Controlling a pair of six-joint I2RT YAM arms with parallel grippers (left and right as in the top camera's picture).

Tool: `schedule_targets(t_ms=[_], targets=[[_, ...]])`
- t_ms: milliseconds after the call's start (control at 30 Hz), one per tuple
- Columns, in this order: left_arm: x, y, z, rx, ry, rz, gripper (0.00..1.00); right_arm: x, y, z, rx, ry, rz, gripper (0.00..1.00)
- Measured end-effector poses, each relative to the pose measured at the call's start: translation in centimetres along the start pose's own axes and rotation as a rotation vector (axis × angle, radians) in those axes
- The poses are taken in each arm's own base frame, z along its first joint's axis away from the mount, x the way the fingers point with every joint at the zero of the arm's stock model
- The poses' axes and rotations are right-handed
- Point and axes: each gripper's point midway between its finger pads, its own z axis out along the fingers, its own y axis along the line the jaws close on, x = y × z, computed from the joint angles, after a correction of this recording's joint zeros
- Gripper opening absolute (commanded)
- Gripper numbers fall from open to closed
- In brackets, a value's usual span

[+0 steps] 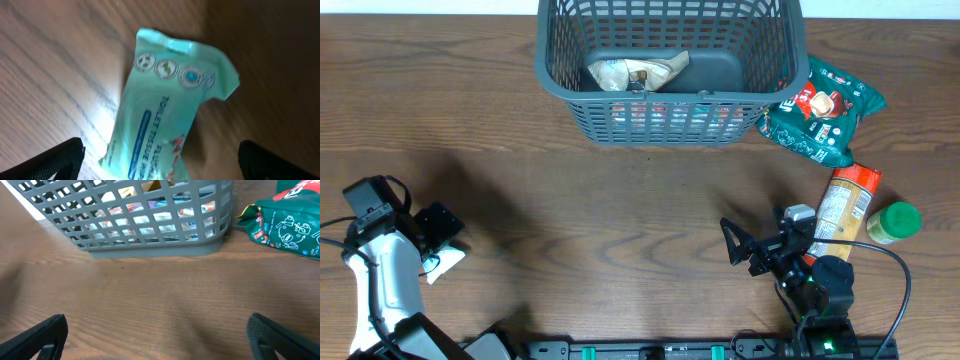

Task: Pack container
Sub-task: 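Lower the left gripper onto the mint-green wet-wipe packet and grasp it, then lift the wet-wipe packet with the left gripper and drop it into the basket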

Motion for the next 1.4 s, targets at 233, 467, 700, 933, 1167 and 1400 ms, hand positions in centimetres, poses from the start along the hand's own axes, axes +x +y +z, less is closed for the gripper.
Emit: schedule_targets(t_ms=[233, 467, 700, 933, 1167, 1400], targets=[[-0.5, -0.3, 1.3, 0.009, 0.003, 0.013, 0.99, 0.0, 0.0, 0.0, 0.000, 0.000, 0.000, 0.99], [0.6, -0.2, 3.6, -0.007, 0.078, 0.024, 0.99, 0.0, 0.0, 0.0, 0.000, 0.000, 0.000, 0.99], [0.3, -0.4, 3.9, -0.003, 0.071, 0.025, 0.61, 0.0, 0.0, 0.0, 0.000, 0.000, 0.000, 0.99], [0.1, -0.4, 3.9, 0.000, 0.062, 0.025, 0.38, 0.0, 0.0, 0.0, 0.000, 0.000, 0.000, 0.99], [-0.1, -1.7, 3.7, 0.071, 0.068, 0.026, 0.06, 0.0, 0.0, 0.0, 0.000, 0.000, 0.000, 0.99], [-4.4, -7.1, -1.1, 0.244, 0.021, 0.091, 0.05, 0.0, 0.1, 0.0, -0.004, 0.000, 0.000, 0.99]])
